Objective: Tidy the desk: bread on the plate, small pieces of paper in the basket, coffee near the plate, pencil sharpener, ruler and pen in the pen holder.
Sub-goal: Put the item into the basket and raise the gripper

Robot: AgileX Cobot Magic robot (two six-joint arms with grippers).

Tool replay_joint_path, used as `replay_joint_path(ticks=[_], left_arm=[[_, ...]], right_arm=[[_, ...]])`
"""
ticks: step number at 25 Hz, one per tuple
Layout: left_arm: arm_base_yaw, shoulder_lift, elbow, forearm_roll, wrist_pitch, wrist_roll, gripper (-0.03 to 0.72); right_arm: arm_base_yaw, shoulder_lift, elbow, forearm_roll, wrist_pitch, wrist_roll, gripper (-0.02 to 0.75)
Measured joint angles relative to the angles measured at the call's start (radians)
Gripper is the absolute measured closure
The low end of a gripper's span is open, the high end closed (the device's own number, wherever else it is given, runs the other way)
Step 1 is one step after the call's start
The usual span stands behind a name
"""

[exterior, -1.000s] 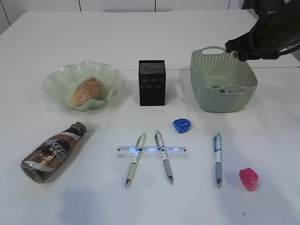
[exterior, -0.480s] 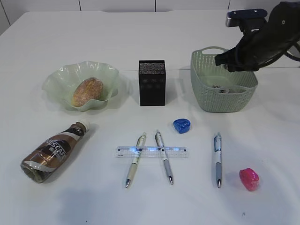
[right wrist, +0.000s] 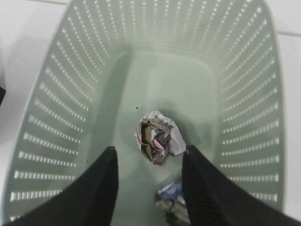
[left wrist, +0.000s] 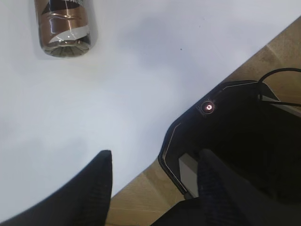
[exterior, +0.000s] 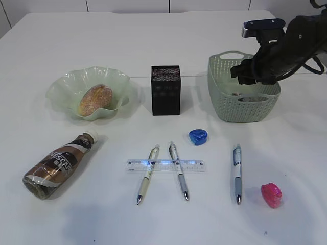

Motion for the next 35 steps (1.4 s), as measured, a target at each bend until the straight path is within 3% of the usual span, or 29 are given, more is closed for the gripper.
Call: replay_joint_path(ticks=[3,13,24,35], left_arm=[[0.0,0.0,0.0,0.0,-0.004,0.0,0.287],[0.0,0.0,0.0,0.0,-0.013,0.0,0.288],[0.0,0.0,0.0,0.003,-0.015,0.0,0.288],[0.0,0.0,0.0,0.003,-0.015,0.0,0.288]], right_arm=[[0.0,0.0,0.0,0.0,0.002,0.0,0.301],[0.0,-0.018,-0.004,0.0,0.081,0.0,0.289],[0.0,-0.137,-0.127,0.019,0.358,0.0,0.291],[0.0,-0.289,-0.13,0.046,0.478,0.0,0.292]])
